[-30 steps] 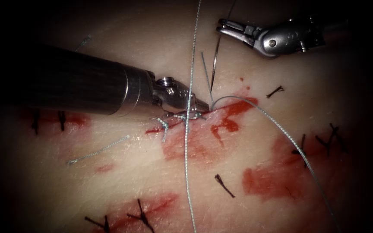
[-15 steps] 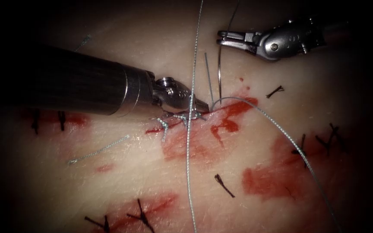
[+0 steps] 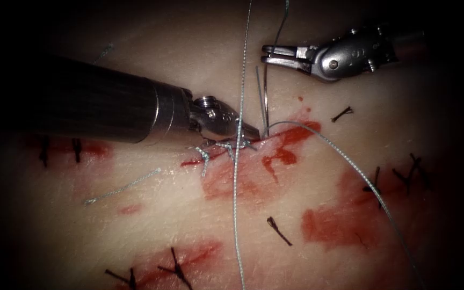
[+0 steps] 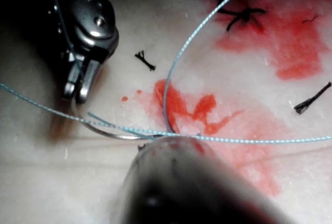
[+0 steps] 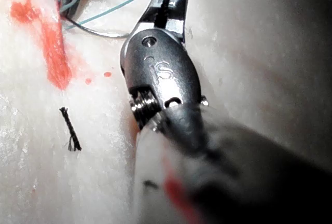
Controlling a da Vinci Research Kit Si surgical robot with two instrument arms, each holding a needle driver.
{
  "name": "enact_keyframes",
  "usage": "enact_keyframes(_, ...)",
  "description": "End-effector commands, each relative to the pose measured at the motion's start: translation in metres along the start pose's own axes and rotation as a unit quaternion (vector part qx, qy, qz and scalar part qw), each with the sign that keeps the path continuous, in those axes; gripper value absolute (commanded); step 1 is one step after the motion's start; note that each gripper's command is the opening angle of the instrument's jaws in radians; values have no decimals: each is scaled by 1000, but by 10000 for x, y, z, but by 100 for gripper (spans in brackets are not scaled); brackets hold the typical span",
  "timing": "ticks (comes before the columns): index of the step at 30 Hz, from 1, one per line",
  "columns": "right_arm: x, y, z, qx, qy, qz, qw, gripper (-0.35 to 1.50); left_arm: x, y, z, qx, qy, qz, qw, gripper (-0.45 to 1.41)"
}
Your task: Wound Closure
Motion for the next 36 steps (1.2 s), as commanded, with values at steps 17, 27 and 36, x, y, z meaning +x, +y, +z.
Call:
enact_keyframes(17, 0, -2, 10, -3, -2, -4, 1000, -35, 1, 0, 6, 2, 3, 0, 1000, -45)
enact_keyframes(27, 3, -2, 12, -40, 7, 47, 998, -35, 1, 0, 6, 2, 3, 0, 1000, -45)
enact_keyframes(36, 2, -1, 10, -28, 11, 67, 997, -35, 1, 0, 6, 2, 3, -1, 1000, -45)
